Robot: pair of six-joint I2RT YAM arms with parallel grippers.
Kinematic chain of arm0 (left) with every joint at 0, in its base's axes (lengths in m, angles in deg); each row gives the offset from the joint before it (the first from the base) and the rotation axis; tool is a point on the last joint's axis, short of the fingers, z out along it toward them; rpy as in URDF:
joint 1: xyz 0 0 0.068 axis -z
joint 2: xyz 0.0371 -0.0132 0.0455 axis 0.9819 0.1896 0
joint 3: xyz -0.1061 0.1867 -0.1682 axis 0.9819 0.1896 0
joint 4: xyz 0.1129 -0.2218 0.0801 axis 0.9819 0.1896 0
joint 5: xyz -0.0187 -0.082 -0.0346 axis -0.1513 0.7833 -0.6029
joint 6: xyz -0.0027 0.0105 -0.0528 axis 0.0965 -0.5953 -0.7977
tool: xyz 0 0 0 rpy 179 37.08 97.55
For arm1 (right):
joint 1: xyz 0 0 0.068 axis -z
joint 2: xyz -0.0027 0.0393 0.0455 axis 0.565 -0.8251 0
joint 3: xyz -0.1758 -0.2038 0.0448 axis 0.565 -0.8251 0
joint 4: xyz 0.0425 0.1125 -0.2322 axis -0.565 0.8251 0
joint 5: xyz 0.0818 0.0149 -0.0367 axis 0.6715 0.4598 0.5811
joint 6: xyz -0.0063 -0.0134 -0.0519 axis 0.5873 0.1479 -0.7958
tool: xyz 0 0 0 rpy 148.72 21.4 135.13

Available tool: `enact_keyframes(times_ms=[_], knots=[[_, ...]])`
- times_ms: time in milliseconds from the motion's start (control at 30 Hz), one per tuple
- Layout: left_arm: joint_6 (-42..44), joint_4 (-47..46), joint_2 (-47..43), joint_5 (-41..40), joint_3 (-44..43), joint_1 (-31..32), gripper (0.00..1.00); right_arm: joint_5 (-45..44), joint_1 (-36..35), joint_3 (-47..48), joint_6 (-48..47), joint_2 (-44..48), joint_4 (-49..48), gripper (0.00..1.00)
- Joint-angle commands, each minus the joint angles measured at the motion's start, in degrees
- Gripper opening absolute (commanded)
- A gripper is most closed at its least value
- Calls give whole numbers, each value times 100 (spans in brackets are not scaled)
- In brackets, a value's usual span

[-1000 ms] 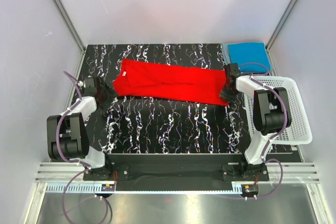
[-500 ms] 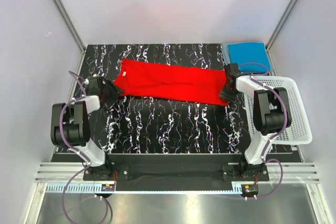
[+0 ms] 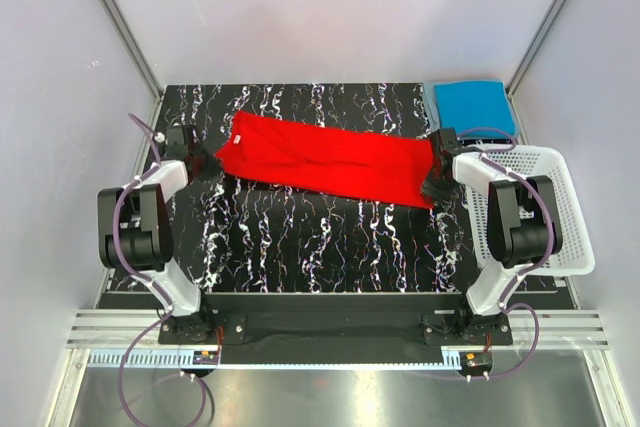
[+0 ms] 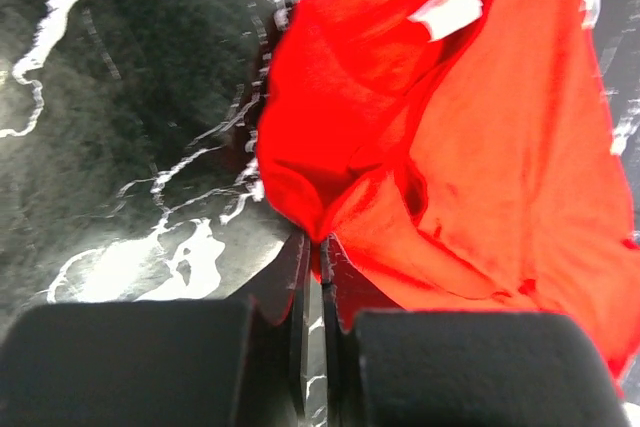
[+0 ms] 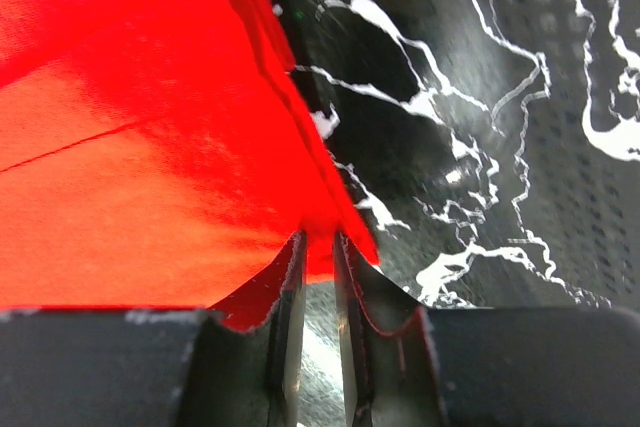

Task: Fold and stack the t-shirts
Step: Fold the tshirt

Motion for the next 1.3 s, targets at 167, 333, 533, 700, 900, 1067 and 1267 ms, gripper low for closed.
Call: enact_keyframes(times_ms=[167, 333, 533, 700, 900, 1067, 1267], knots=[[618, 1167, 198, -1054, -433, -2, 14, 69, -373, -427, 374, 622, 73, 25], [653, 1308, -127, -1303, -485, -2, 43, 8, -848, -516, 568, 798, 222, 28], [1065, 1038, -505, -523, -794, 77, 58, -203, -910, -533, 595, 1193, 520, 34], [988, 561, -463, 305, -662, 471, 61, -45, -919, -472, 437, 1720, 626, 35], [522, 192, 134, 701, -925, 586, 56, 140, -910, -349, 164, 2353, 670, 36], [303, 244, 557, 517, -1171, 622, 48, 333, -919, -375, 120, 2687, 600, 37], [153, 130, 865, 209, -1224, 771, 48, 412, -910, -436, 50, 2811, 521, 37]])
